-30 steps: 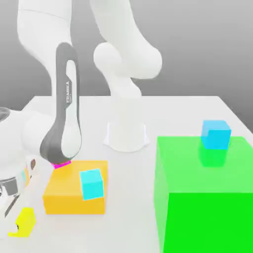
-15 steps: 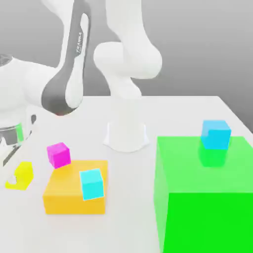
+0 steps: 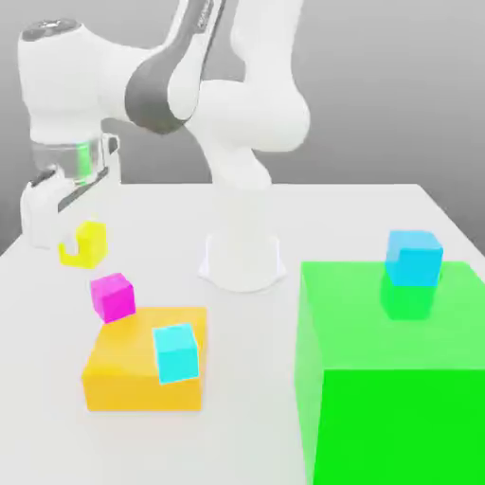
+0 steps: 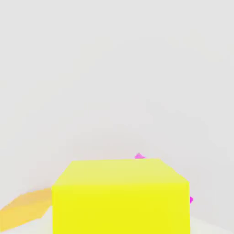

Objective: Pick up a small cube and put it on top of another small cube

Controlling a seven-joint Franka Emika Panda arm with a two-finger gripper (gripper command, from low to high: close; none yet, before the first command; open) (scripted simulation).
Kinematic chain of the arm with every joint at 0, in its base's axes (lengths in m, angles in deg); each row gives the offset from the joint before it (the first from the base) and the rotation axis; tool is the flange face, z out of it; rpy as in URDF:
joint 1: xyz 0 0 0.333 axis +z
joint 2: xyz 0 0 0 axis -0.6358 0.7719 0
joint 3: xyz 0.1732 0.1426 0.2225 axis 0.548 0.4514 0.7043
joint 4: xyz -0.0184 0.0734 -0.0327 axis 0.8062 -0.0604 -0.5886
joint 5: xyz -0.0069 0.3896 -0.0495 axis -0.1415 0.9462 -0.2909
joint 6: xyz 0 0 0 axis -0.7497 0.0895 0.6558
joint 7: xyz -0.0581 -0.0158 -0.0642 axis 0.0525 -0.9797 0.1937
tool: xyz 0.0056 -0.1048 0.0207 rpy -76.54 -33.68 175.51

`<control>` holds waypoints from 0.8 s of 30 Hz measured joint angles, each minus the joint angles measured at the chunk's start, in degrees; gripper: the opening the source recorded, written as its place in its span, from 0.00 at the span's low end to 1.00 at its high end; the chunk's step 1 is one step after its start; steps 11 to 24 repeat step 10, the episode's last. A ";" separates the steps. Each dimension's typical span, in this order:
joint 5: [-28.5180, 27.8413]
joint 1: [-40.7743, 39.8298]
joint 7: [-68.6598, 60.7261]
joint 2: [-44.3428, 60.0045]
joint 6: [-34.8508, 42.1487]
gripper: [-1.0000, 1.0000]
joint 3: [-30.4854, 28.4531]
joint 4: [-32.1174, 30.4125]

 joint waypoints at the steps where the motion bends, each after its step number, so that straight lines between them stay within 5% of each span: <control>1: 0.40 0.05 -0.34 -0.84 -0.31 0.00 -0.37 -1.04; 7: 0.64 0.16 -0.83 8.56 -13.14 0.00 -1.29 -4.36; 8: 0.54 0.32 -0.81 9.82 -14.67 1.00 -1.53 -4.65; 24: 0.54 0.32 -0.81 9.82 -14.68 1.00 -1.53 -4.65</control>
